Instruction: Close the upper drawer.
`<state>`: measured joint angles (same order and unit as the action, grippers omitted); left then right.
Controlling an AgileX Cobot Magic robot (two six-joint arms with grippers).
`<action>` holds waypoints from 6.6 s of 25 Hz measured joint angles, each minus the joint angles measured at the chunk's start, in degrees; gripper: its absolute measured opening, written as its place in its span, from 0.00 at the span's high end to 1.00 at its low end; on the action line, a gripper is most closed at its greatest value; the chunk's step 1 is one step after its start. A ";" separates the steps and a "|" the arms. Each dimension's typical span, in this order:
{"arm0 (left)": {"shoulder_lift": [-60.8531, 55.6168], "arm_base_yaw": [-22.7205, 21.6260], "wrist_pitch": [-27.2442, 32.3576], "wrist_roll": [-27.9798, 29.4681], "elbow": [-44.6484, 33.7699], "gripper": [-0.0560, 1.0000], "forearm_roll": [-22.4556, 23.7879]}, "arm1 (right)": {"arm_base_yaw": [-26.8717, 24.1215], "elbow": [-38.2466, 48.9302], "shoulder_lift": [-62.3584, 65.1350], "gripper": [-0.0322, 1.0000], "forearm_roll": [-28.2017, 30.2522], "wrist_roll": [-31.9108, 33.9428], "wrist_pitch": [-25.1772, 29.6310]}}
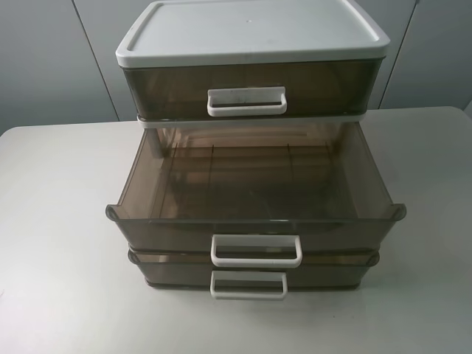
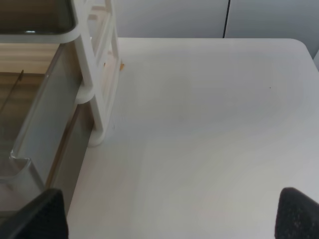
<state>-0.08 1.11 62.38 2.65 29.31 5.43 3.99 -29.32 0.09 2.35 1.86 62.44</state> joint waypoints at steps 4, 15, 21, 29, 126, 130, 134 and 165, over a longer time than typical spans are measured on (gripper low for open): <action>0.00 0.00 0.00 0.00 0.00 0.25 0.00 | 0.00 0.00 0.00 0.36 0.00 0.00 0.00; 0.00 0.00 0.00 0.00 0.00 0.25 0.00 | 0.00 0.00 0.00 0.36 0.00 0.00 0.00; 0.00 0.00 0.00 0.00 0.00 0.25 0.00 | 0.00 0.00 0.00 0.36 0.00 0.00 0.00; 0.00 0.00 0.00 0.00 0.00 0.25 0.00 | 0.00 0.00 0.00 0.36 0.00 0.00 0.00; 0.00 0.00 0.00 0.03 0.00 0.25 0.00 | 62.59 -25.30 -89.18 0.36 5.08 -28.28 -13.17; 0.00 0.00 0.00 0.03 0.00 0.25 0.00 | 61.50 -25.30 -89.27 0.36 8.07 -28.14 -16.12; 0.00 0.00 0.00 0.03 0.00 0.25 0.00 | 59.91 -25.30 -89.46 0.36 10.56 -28.14 -18.84; 0.00 0.00 0.00 0.03 0.00 0.25 0.00 | 51.89 -25.21 -92.65 0.36 26.42 -25.97 -33.31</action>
<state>-0.08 1.11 62.38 2.68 29.31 5.43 55.88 -54.53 -92.56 28.77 -24.12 29.14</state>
